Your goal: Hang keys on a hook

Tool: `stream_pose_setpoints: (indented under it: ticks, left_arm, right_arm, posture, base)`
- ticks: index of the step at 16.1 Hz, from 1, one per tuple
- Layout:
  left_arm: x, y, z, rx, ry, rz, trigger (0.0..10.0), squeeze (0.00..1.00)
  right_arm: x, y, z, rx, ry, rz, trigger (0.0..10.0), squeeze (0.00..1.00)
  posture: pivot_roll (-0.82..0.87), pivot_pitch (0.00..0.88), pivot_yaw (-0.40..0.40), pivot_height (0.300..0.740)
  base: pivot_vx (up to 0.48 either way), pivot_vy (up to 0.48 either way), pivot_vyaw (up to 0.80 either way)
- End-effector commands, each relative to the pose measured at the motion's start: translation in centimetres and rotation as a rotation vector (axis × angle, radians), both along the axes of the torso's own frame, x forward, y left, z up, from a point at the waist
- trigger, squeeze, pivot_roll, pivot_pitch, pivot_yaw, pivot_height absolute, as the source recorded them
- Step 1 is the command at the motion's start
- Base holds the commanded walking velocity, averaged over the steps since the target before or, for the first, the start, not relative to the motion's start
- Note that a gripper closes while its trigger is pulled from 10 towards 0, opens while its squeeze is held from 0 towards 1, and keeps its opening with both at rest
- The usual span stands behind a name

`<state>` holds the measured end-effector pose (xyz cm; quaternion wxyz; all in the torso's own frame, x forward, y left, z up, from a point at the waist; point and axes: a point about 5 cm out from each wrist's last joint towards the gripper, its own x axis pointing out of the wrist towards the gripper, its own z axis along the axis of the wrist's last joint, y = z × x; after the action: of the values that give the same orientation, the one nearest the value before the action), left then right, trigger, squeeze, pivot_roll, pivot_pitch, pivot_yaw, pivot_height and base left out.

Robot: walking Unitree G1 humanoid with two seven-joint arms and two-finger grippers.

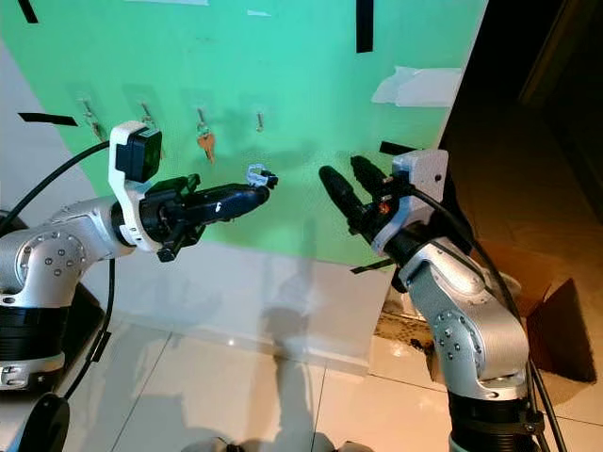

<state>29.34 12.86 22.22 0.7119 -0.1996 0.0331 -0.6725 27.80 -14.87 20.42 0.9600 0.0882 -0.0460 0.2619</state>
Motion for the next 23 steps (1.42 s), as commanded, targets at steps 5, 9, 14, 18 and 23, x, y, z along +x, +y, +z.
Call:
stream_pose_setpoints:
  ticks: [5, 9, 14, 18, 23]
  left_arm:
    - [1.0, 0.8, -1.1, 0.109, -0.021, 0.147, 10.0, 0.0]
    - [2.4, 0.3, -4.0, 0.442, -0.209, 0.558, 10.0, 0.0]
    - [1.9, 3.0, -8.7, 0.653, -0.29, 0.946, 10.0, 0.0]
    - [0.7, 3.9, -9.9, 0.633, -0.279, 1.08, 10.0, 0.0]
    - [0.7, 3.4, -9.5, 0.582, -0.298, 1.119, 10.0, 0.0]
  right_arm:
    - [0.0, -3.5, -2.9, -0.186, 0.114, -0.292, 10.0, 0.0]
    - [-2.3, -3.3, -6.4, -0.183, 0.206, -0.441, 10.0, 0.0]
    - [-3.4, -2.5, -8.4, -0.28, 0.217, -0.578, 10.0, 0.0]
    - [-3.0, -2.6, -8.4, -0.264, 0.182, -0.549, 10.0, 0.0]
    - [-2.7, -1.7, -8.5, -0.24, 0.168, -0.523, 10.0, 0.0]
  posture:
    - [-0.14, 0.0, 0.075, 0.74]
    - [-0.13, 0.0, 0.074, 0.74]
    - [-0.14, 0.0, 0.094, 0.74]
    - [-0.11, 0.0, 0.065, 0.74]
    - [-0.1, 0.0, 0.061, 0.74]
  base:
    - [0.0, 0.0, 0.0]
    - [0.0, 0.0, 0.0]
    - [0.0, 0.0, 0.0]
    - [0.0, 0.0, 0.0]
    - [0.289, 0.0, 0.0]
